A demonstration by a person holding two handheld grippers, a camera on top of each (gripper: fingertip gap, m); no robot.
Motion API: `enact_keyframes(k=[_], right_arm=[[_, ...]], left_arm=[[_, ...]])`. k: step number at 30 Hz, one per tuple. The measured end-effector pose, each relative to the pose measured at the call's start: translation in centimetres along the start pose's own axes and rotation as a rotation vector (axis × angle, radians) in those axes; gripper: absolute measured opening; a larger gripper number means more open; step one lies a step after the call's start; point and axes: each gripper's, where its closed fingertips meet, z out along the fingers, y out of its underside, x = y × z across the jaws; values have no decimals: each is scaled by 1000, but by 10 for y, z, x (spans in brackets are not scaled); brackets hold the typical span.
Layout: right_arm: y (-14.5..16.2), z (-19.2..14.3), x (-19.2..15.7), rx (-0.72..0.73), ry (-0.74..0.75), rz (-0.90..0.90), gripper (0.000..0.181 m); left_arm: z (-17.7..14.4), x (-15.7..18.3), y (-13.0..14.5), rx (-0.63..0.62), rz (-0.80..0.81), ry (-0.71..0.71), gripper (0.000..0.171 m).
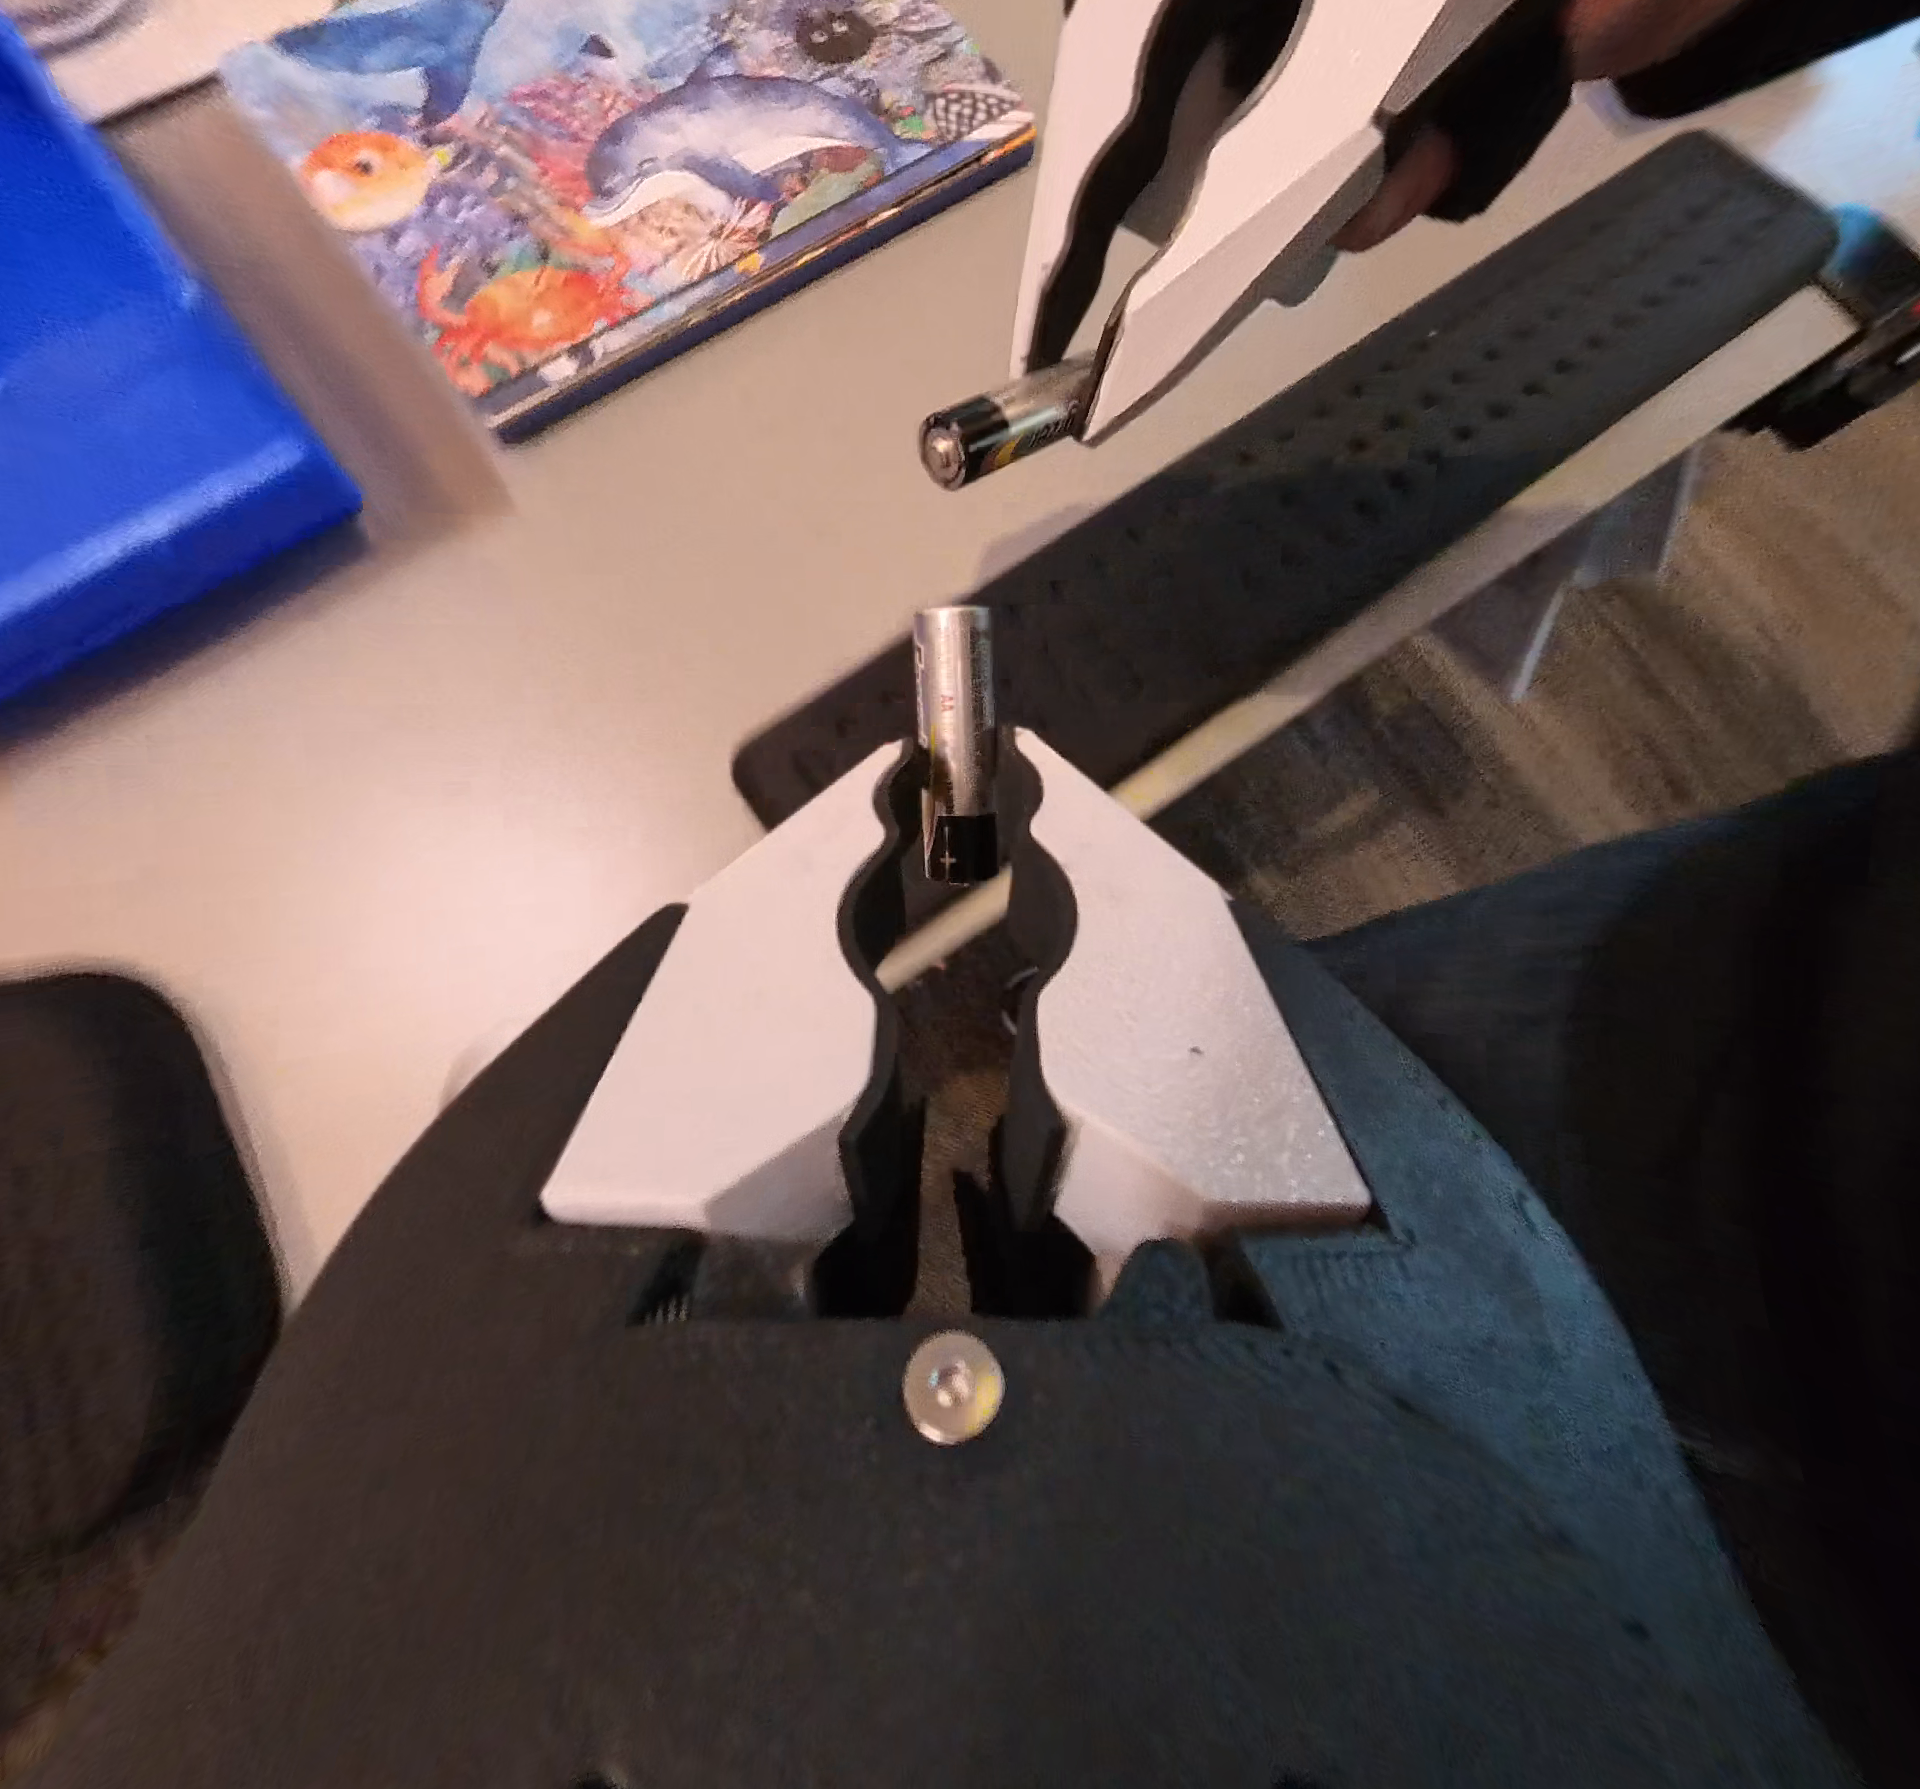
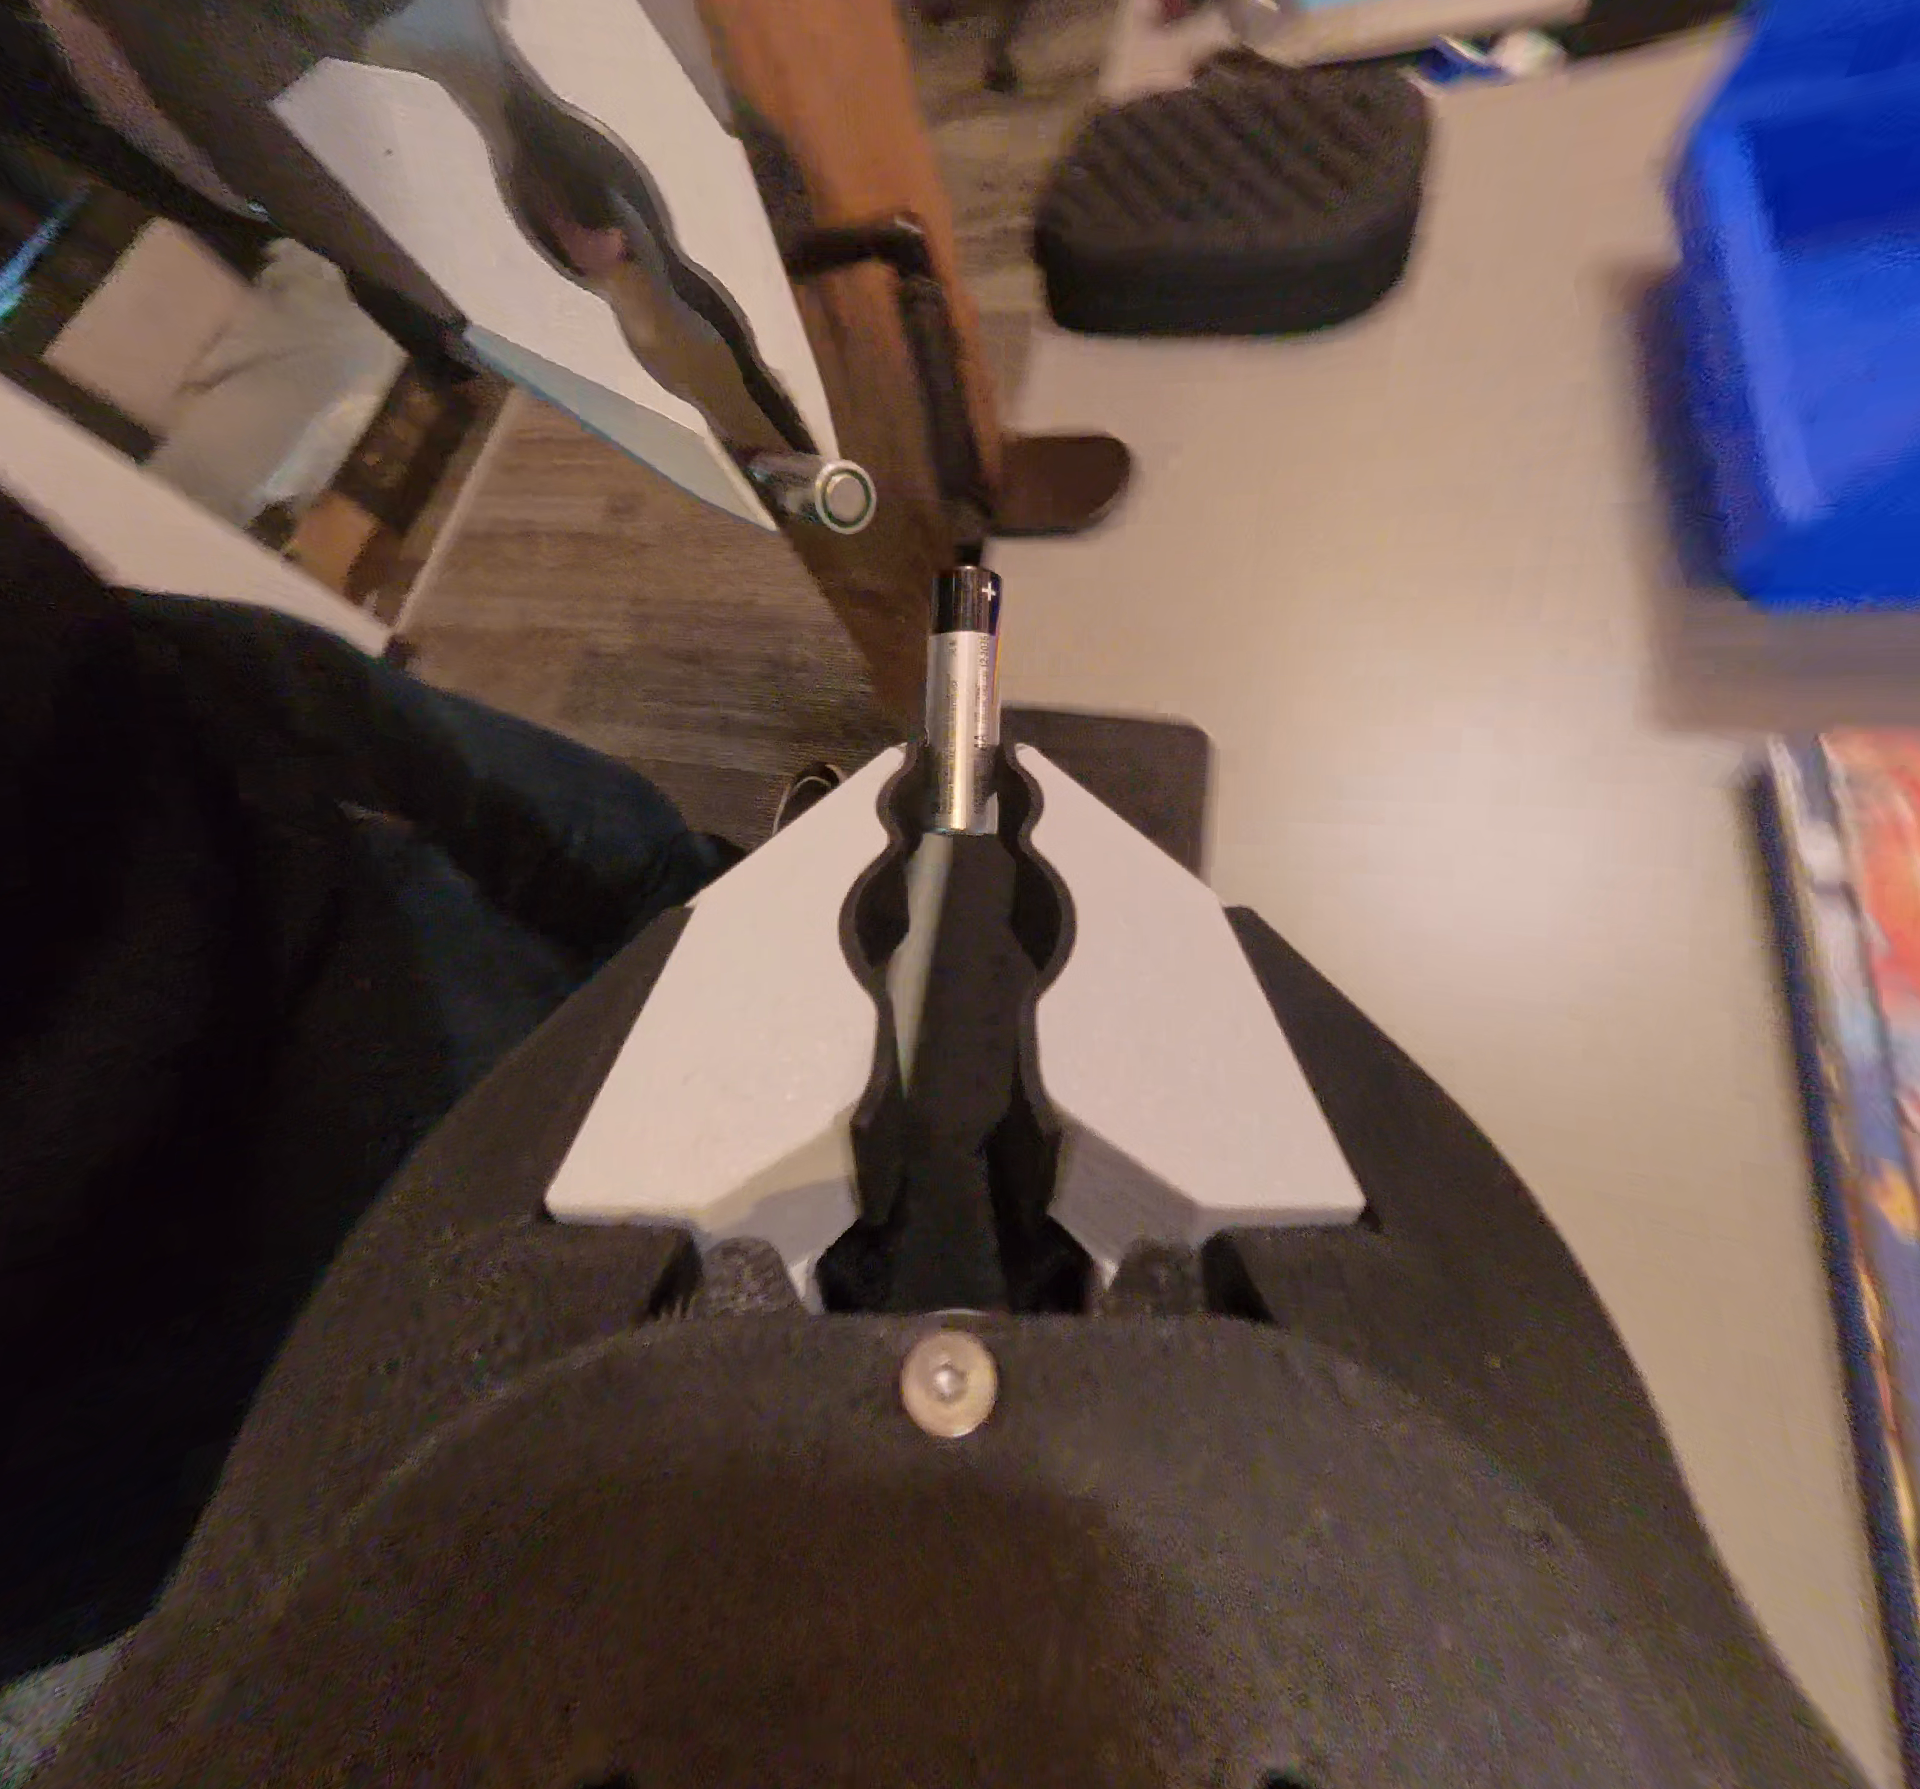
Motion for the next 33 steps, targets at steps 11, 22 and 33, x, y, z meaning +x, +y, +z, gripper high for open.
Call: enact_keyframes(k=[11, 22, 33], right_arm=[[-155, 140, -255, 63, -470, -373, 12], [-301, 383, -527, 104, -783, -409, 11], [-485, 579, -507, 195, -500, -295, 11]], left_arm=[[-255, 40, 162, 107, -442, -393, 12], [-537, 39, 405, 212, -617, -749, 11], [-701, -101, 528, 292, -637, -825, 11]])
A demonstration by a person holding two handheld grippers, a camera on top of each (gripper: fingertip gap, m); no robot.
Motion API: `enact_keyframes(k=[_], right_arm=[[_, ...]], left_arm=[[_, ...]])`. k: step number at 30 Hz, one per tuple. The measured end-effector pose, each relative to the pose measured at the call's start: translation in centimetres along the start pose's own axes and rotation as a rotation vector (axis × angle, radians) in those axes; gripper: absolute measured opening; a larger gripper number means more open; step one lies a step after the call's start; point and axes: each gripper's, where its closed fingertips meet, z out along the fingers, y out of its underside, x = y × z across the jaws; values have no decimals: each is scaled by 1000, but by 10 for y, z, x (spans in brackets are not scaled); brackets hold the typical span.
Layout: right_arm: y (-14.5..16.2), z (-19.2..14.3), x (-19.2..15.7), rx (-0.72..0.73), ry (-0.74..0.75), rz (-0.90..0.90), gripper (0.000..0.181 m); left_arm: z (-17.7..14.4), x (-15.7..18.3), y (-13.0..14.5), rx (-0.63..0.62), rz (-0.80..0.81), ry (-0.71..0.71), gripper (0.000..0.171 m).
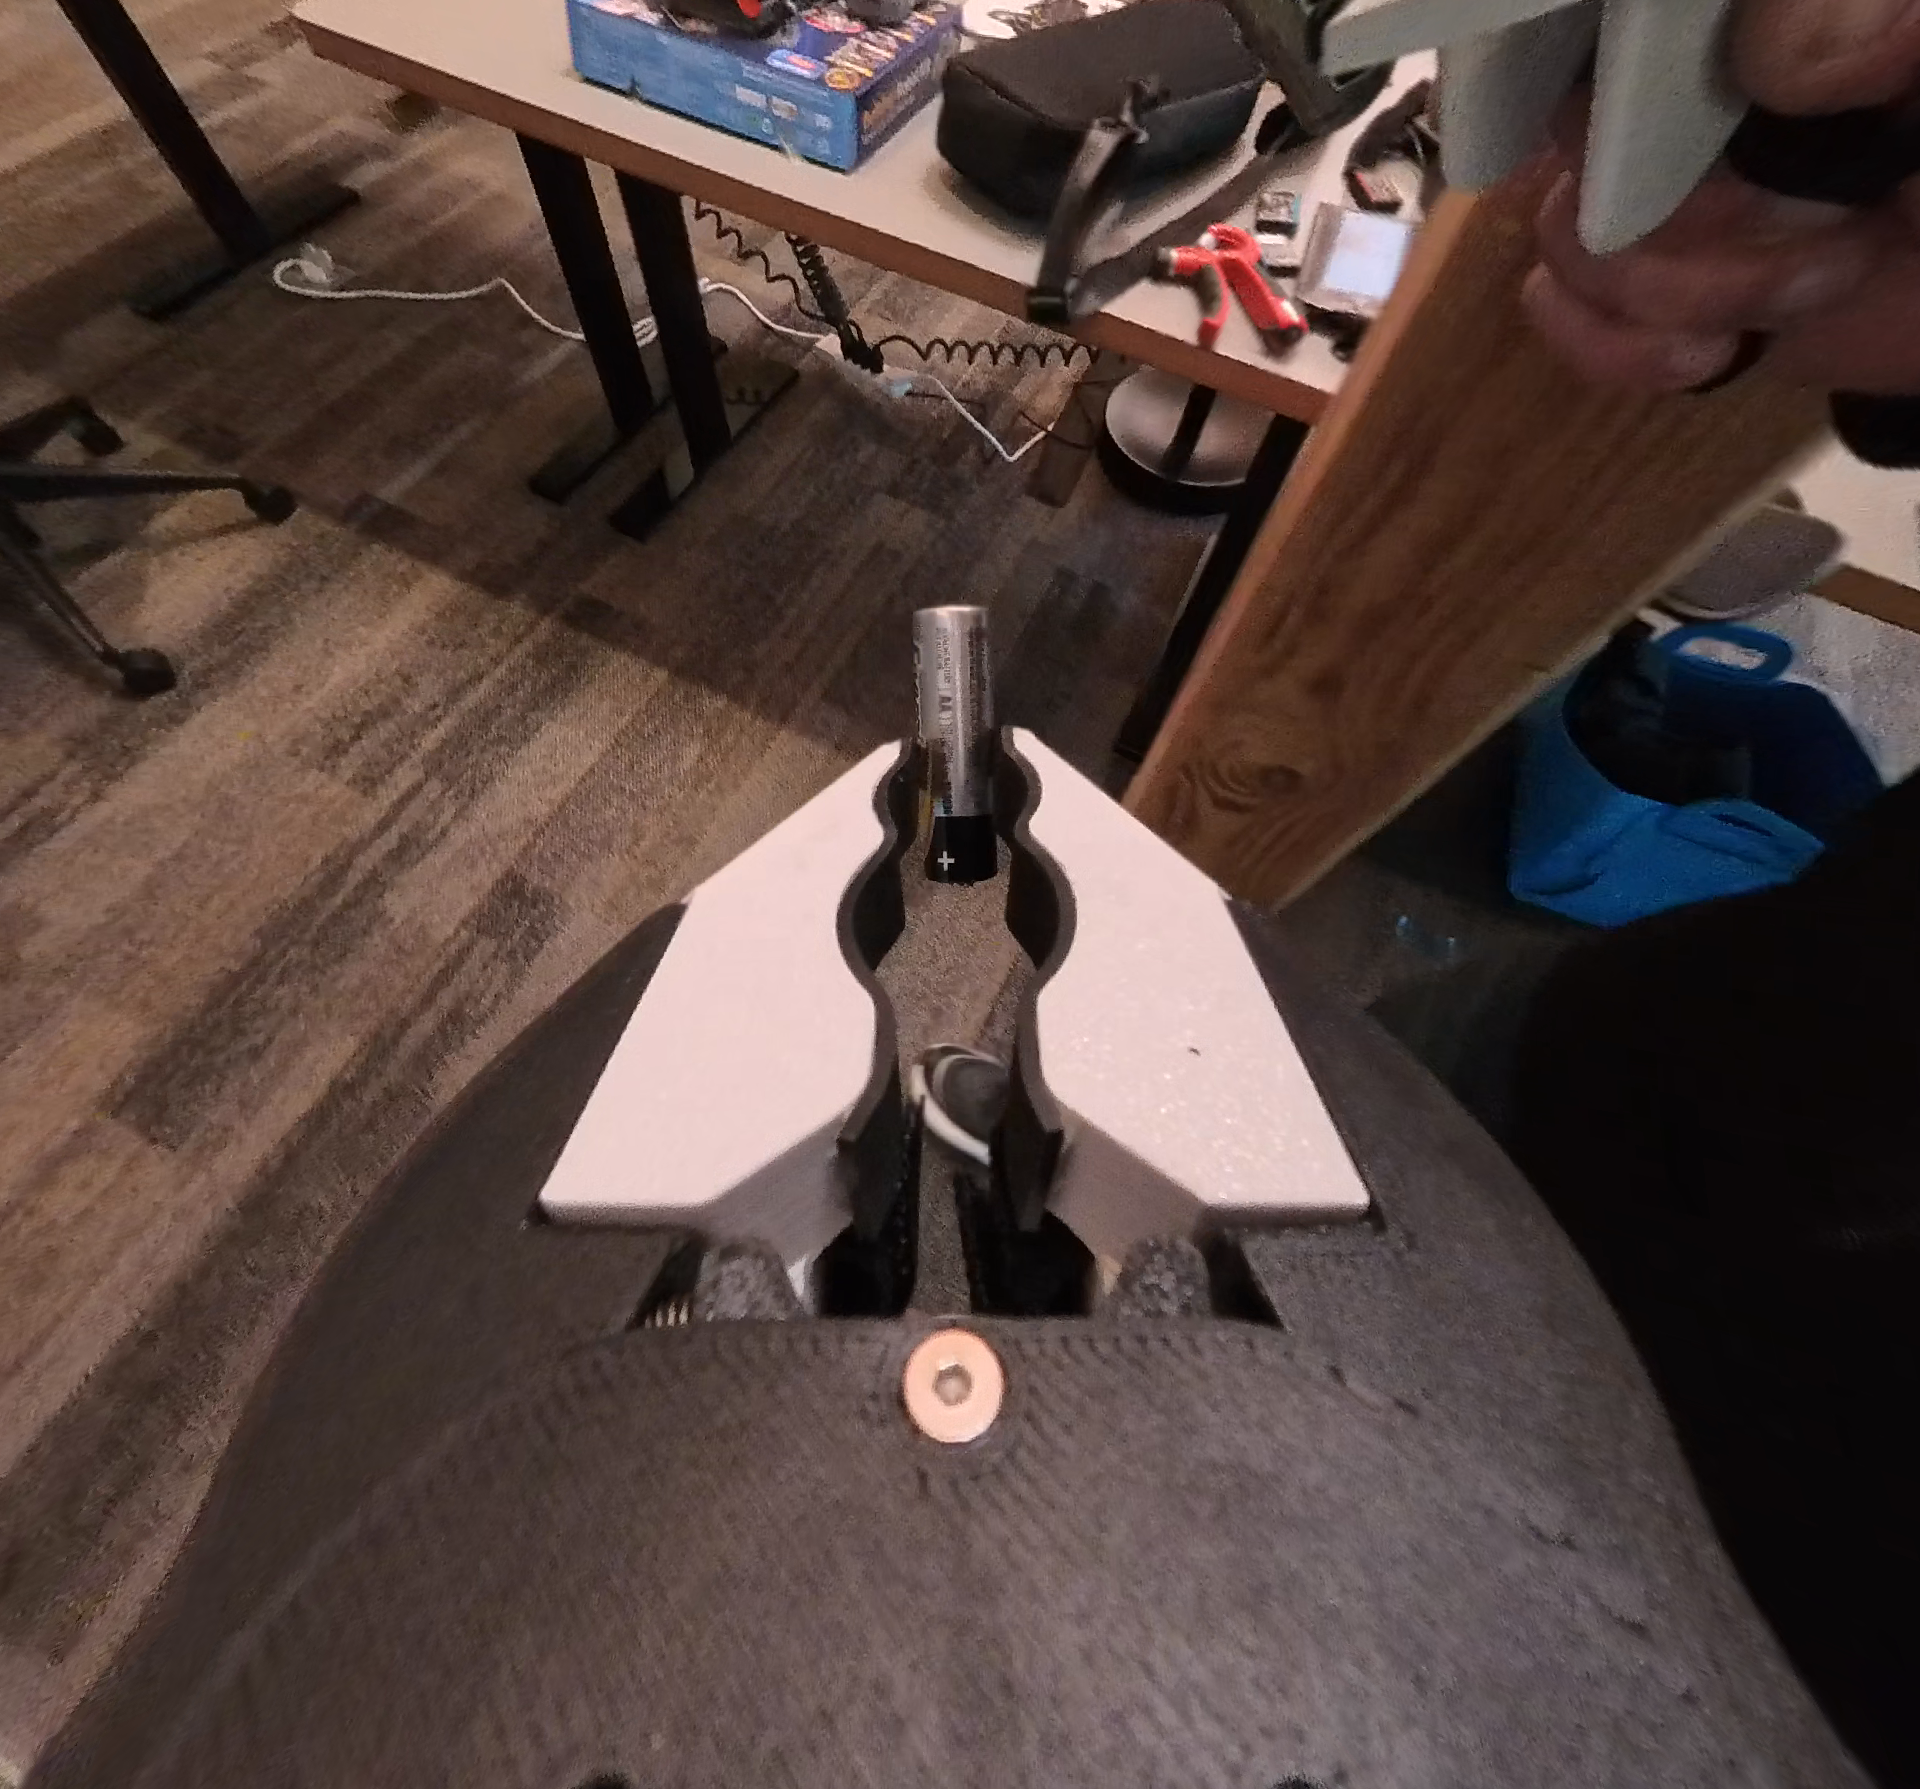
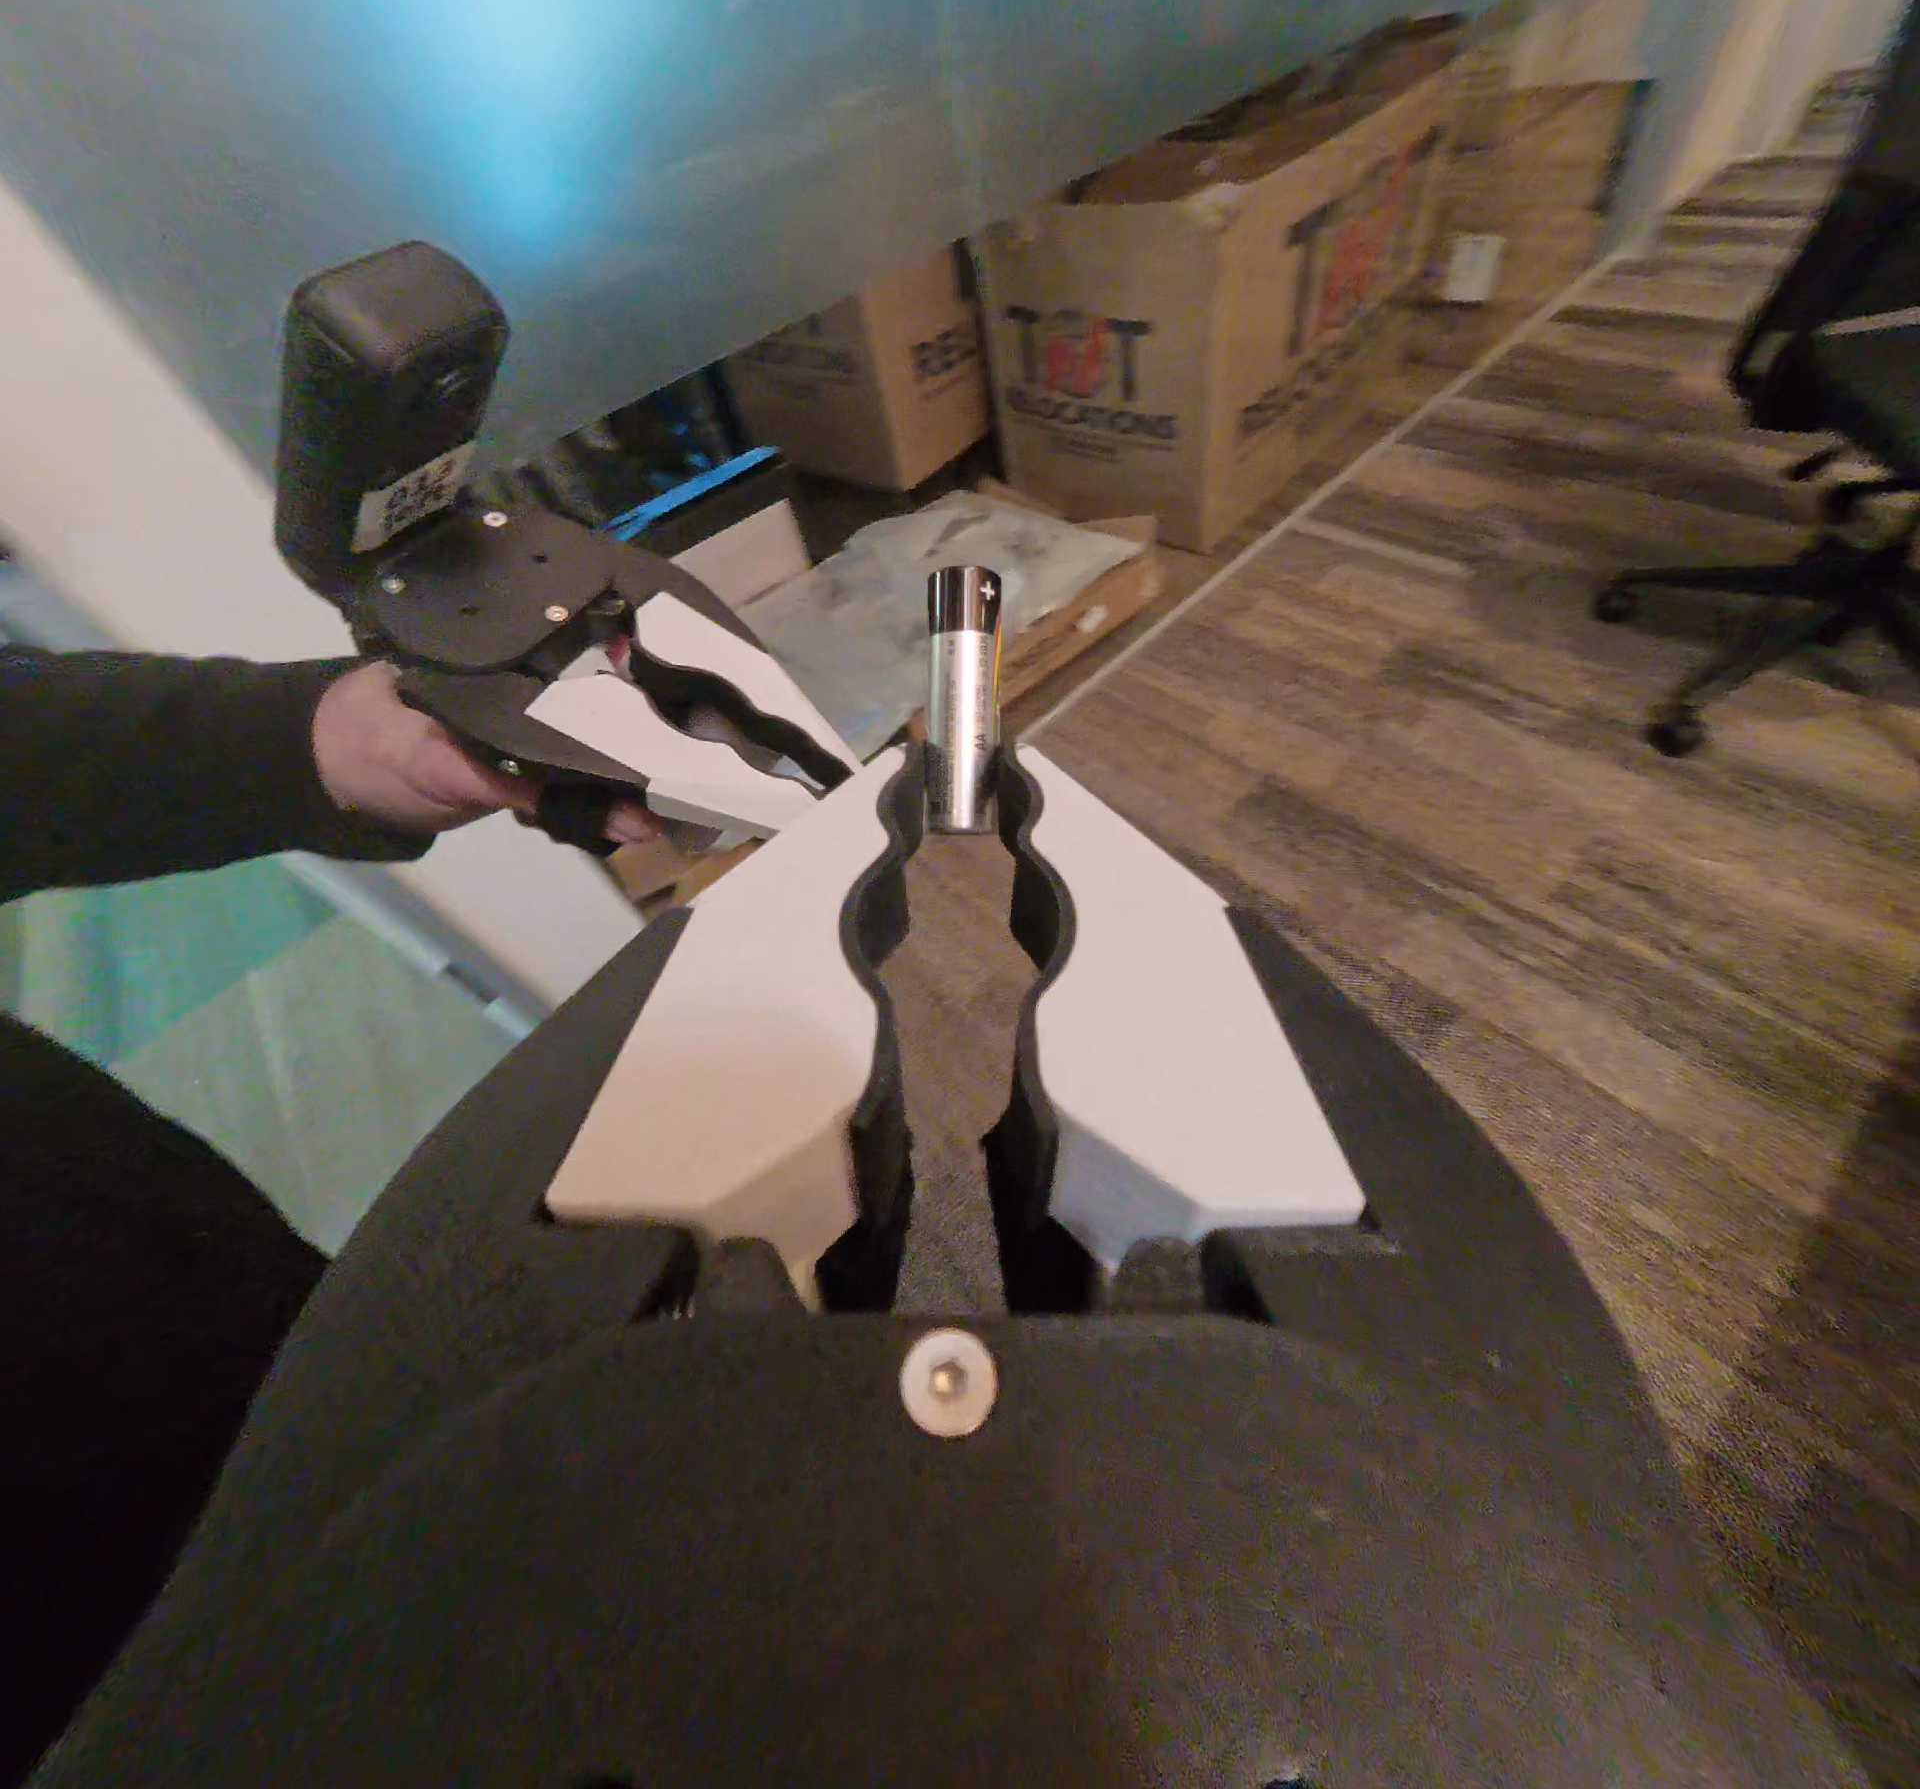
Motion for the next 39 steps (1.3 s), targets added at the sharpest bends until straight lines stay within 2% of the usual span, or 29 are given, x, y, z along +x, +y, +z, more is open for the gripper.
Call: enact_keyframes(k=[4, 8, 12, 17, 21, 26, 29, 31, 34, 39], right_arm=[[-6, 18, 104, 32, 148, 58, 11], [-12, 23, 215, 62, 274, 134, 11], [-26, 8, 310, 62, 429, 203, 12], [-22, -2, 417, 57, 611, 335, 12], [-18, 8, 516, 70, 695, 396, 12], [-20, 35, 680, 59, 815, 403, 11], [-8, 56, 778, 32, 879, 463, 11], [1, 69, 834, -9, 933, 483, 11], [6, 87, 902, -30, 960, 530, 11], [26, 96, 991, -62, 1016, 595, 11]], left_arm=[[76, -65, -54, 26, 66, 65, 11], [170, -127, -117, 24, 130, 132, 11], [273, -165, -186, 19, 161, 272, 12], [400, -213, -254, -25, 176, 376, 11], [498, -262, -289, -91, 197, 419, 12], [632, -337, -327, -144, 248, 455, 11], [723, -372, -352, -155, 238, 530, 11], [780, -395, -362, -209, 277, 541, 11], [842, -415, -390, -284, 220, 594, 11], [936, -432, -416, -345, 400, 630, 11]])
